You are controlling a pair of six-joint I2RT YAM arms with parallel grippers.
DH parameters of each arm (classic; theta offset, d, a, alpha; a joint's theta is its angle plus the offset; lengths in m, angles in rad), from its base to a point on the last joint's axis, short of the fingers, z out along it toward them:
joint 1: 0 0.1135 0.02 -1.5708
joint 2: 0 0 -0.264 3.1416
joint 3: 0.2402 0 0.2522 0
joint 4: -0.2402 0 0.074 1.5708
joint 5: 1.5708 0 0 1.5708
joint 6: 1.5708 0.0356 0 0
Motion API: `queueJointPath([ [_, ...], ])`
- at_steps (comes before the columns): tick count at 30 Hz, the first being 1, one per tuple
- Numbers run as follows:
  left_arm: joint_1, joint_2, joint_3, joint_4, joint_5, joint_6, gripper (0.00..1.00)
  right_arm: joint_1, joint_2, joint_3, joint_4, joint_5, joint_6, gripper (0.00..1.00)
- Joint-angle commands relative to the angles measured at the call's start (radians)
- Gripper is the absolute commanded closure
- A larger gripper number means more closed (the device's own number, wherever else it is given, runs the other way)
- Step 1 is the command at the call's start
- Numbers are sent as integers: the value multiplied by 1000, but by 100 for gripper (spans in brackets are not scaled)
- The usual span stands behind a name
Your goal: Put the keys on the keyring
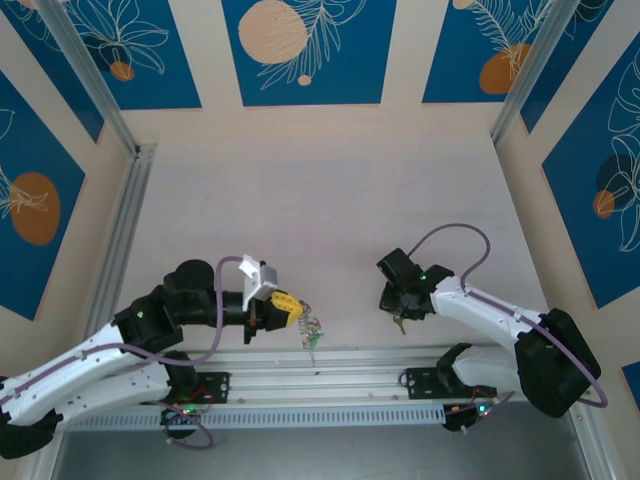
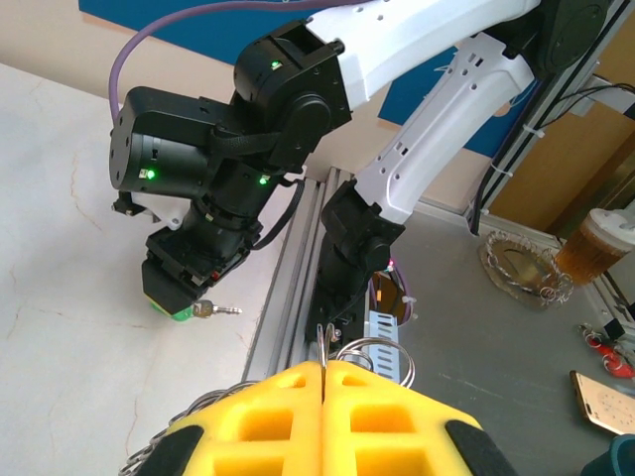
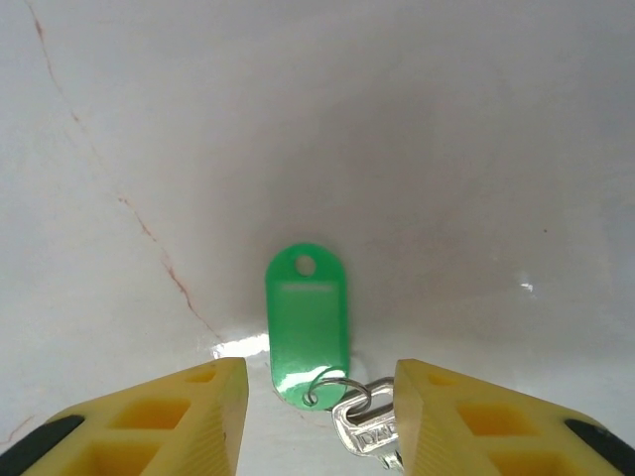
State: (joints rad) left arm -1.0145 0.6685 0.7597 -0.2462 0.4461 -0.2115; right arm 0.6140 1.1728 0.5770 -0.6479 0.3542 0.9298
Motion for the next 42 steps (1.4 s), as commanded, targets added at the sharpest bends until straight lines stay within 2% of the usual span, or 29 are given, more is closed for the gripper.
queueJointPath([
  [1,8,-17,-2,58,38,-13,100,-13,-11,-1,-18,-45,-23,54],
  [9,8,-19,-2,56,40,-13,100,-40,23,-8,33,-101,-46,39],
  [12,8,-20,-2,56,38,-12,100,-38,44,-12,56,-119,-45,38],
  [19,8,-19,-2,57,39,-13,100,-5,56,-29,63,-142,-15,40],
  [34,8,-21,-5,62,42,-14,100,78,-21,-89,23,-143,69,53],
  [37,8,-21,-5,62,42,-16,100,102,-29,-83,-7,-133,89,53],
  [42,8,-16,-5,66,45,-16,100,158,-60,-70,-63,-78,131,47],
])
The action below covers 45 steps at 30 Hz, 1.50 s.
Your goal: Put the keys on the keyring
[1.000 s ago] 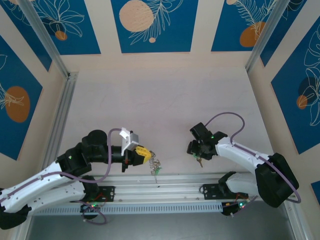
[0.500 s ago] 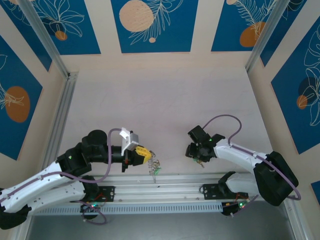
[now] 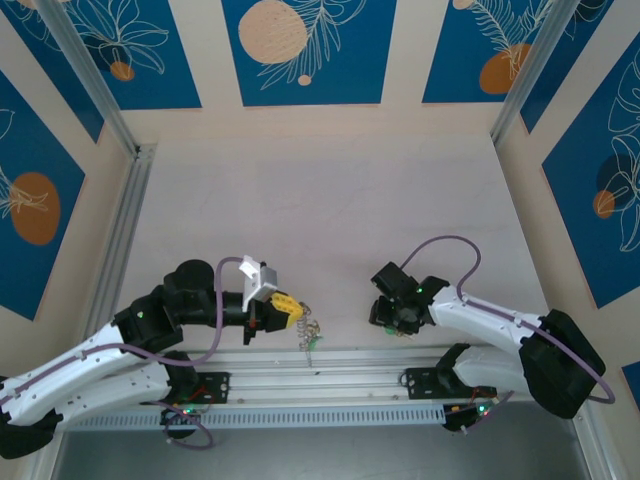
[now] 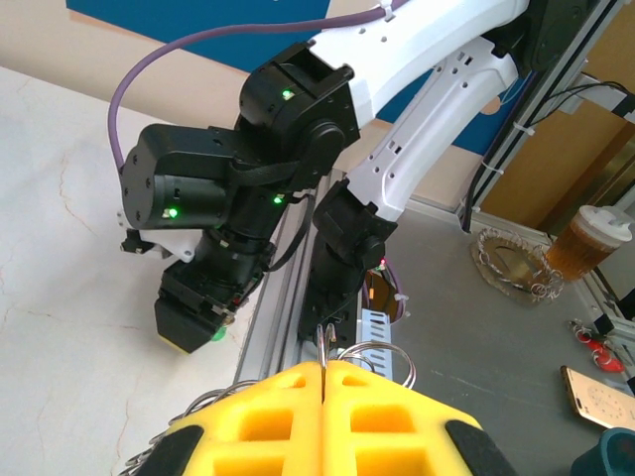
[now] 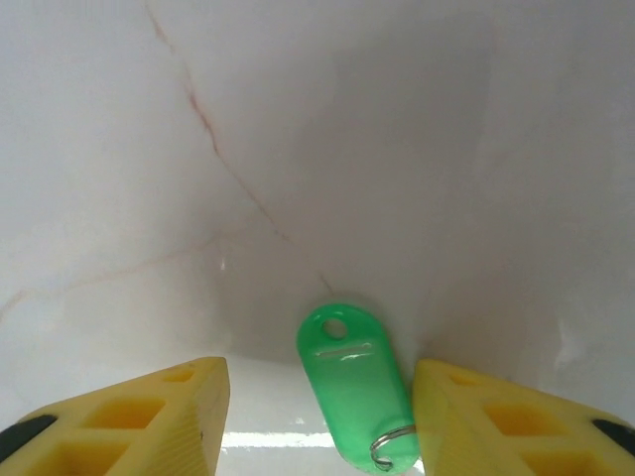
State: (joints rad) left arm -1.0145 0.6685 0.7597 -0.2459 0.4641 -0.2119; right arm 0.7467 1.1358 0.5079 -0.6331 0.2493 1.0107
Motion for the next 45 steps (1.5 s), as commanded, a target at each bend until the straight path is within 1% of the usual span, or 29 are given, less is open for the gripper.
queueJointPath([
  [1,9,-16,-4,65,27,-15,100,33,-25,2,-89,36,56,46],
  [7,9,-14,-2,64,28,-14,100,110,-10,56,-176,123,116,45],
  [11,7,-18,0,61,28,-14,100,147,-29,35,-189,128,194,51],
  [15,8,-21,0,63,31,-14,100,142,-61,-8,-157,122,221,55],
  [17,8,-21,0,62,32,-14,100,137,-51,-10,-147,119,217,58],
  [23,8,-28,0,62,29,-14,100,126,7,1,-126,122,198,61],
  [26,9,-28,-1,61,30,-14,100,129,13,-1,-119,134,205,65],
  [32,8,-27,-2,62,29,-14,100,129,31,-9,-98,131,209,68],
  [40,8,-29,-3,63,30,-17,100,138,23,-9,-106,138,213,79],
  [45,9,-30,-5,65,31,-18,100,157,14,0,-129,153,223,84],
])
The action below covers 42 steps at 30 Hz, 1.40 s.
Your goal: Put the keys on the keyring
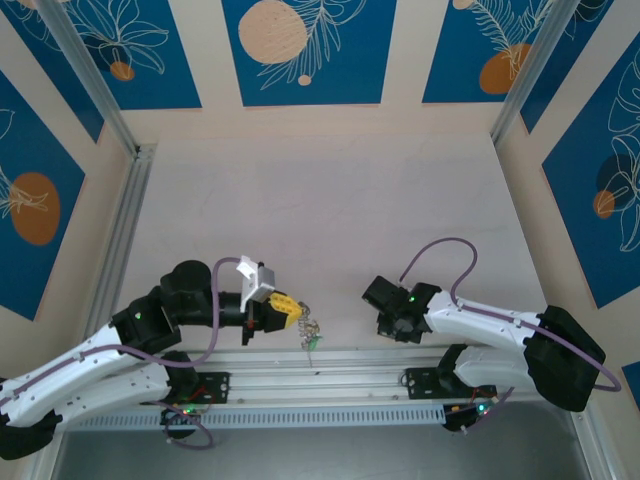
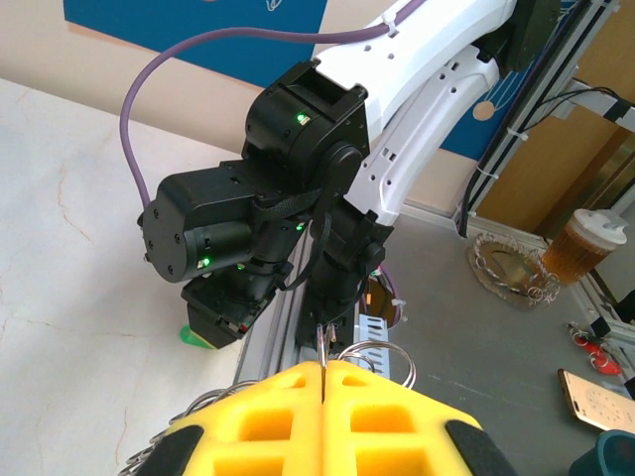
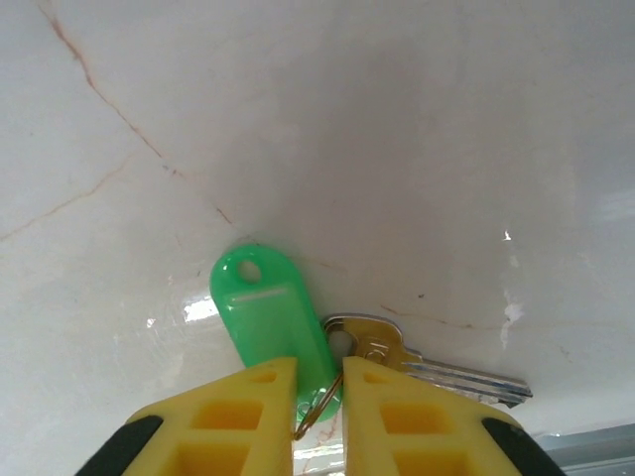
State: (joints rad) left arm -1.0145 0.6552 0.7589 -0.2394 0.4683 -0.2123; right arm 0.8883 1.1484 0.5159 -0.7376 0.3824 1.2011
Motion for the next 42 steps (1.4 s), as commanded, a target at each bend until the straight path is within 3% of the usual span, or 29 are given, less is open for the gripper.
queueJointPath([
  [1,8,-18,-4,60,26,-19,100,18,0,-7,-30,24,35,85],
  [6,9,-18,-4,60,28,-19,100,31,-7,9,-55,45,42,87],
  [11,8,-17,-3,57,27,-20,100,39,-22,16,-72,55,43,98],
  [19,8,-11,0,50,20,-18,100,99,-86,47,-76,129,9,100],
  [25,8,-4,26,0,-48,27,100,259,-160,144,39,268,-238,100],
  [31,8,54,116,-117,-151,111,100,352,-266,188,267,148,-588,100],
  [34,8,70,163,-185,-214,142,100,310,-288,206,216,153,-610,100],
  [37,9,57,186,-233,-283,146,100,203,-276,189,223,112,-655,100],
  [42,8,34,183,-261,-364,119,100,-13,-118,113,423,-72,-745,100],
])
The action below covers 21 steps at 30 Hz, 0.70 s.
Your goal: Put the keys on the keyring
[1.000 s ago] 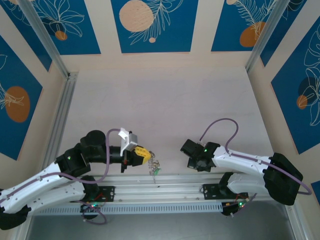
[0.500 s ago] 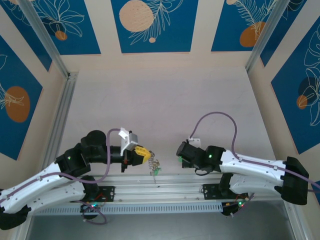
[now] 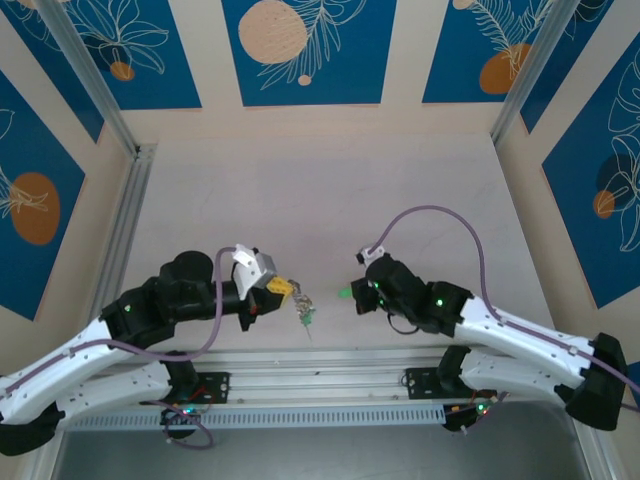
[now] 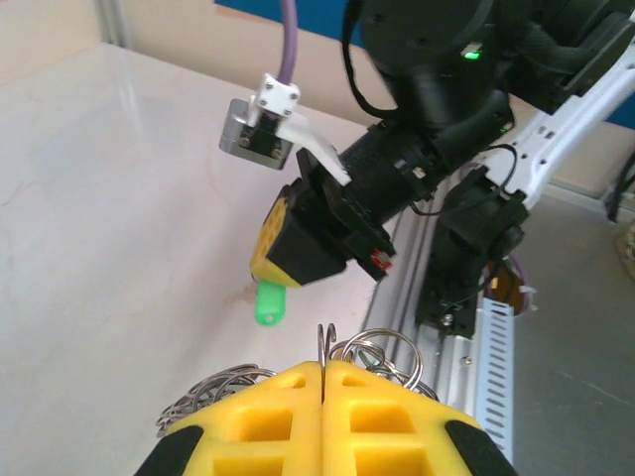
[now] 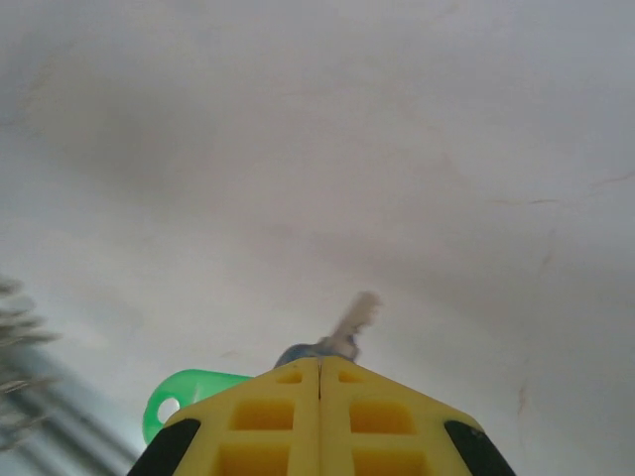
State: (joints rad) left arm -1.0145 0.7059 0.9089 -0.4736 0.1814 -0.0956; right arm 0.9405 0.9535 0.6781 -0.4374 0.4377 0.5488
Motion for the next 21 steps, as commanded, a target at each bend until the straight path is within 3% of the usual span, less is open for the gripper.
queueJointPath([
  [1,9,-18,34,-33,-88,-1,100,-79,119,-60,171,-151,-111,100],
  [9,8,-22,16,-40,-141,-4,100,-88,402,-10,296,-249,-155,96],
  [21,12,-24,-24,-11,-126,-10,100,-68,358,-53,253,-222,-101,81],
])
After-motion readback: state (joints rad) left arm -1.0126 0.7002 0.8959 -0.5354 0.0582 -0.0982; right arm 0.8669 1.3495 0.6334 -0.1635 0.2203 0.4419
